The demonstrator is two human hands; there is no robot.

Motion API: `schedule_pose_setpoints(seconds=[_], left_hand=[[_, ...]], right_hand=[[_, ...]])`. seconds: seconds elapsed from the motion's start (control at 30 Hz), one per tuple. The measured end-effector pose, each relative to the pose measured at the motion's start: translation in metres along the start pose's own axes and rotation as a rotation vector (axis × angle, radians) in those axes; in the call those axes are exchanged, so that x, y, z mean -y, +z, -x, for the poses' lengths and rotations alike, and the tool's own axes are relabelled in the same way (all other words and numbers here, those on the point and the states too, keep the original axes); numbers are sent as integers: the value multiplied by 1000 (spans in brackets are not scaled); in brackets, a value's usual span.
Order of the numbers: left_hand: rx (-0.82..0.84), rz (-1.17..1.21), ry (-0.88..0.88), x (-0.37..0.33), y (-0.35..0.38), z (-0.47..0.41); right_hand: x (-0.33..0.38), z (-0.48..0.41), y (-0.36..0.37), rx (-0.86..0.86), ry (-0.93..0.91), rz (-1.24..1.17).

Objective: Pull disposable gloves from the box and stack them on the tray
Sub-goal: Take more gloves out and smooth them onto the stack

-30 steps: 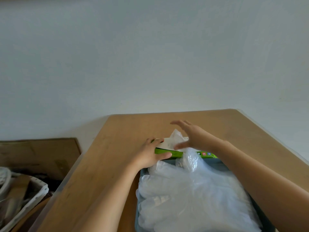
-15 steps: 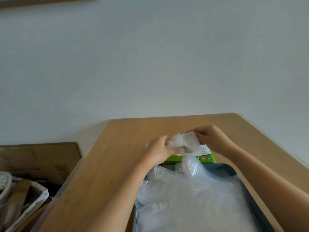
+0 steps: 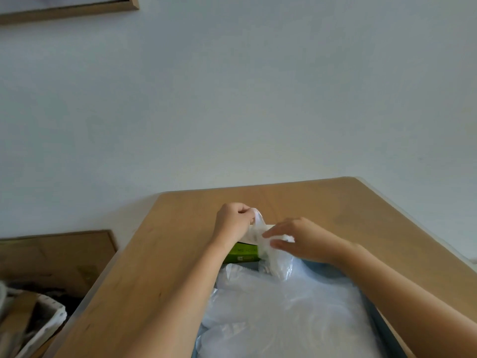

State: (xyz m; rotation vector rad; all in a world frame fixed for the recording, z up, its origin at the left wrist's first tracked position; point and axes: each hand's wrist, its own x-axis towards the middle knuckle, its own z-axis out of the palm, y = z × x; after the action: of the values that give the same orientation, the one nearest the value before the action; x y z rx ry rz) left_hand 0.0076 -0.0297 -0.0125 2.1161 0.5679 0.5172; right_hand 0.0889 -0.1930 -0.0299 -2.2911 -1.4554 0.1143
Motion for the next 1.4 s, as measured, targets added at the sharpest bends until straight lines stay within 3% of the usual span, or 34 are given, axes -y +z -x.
schedule_pose_setpoints(seconds=[0.17,0.3,0.4,0.53,0.6,0.7,0.83,0.97,1.1,1.2,1.3,1.4], left_hand=[[-68,78,24,-10,-3,-4],[-177,145,120,-17,-11,-4],[-125,89,208,-27,-13,-1],[-24,-60,259,-42,-3,3],[-59,-46,262,-45,-1,5],[-167,137,265,-42,-8,7],[-305,292,137,-23,-19,7],[-355,423,91,-14,-29,3],[-413,472,135,-34,-40,-5],[-479,682,149,-58,-60,-16],[-487,741,223,-75,-82,-16],[-448,529,241,-84,-93,-6]], right_hand=[[-4,4,14,32,43,69],[0,11,7,-288,168,-350],[13,8,-2,-460,268,-412],[33,-12,-8,-322,404,-316],[35,-23,-5,-344,457,-207],[28,-28,-3,-373,512,-263],[16,-25,2,-268,498,-271],[9,-23,8,-242,466,-391],[6,-20,18,-116,418,-156],[3,-23,30,-75,411,-8],[4,-22,22,-52,399,-145],[6,-12,-3,-34,381,-571]])
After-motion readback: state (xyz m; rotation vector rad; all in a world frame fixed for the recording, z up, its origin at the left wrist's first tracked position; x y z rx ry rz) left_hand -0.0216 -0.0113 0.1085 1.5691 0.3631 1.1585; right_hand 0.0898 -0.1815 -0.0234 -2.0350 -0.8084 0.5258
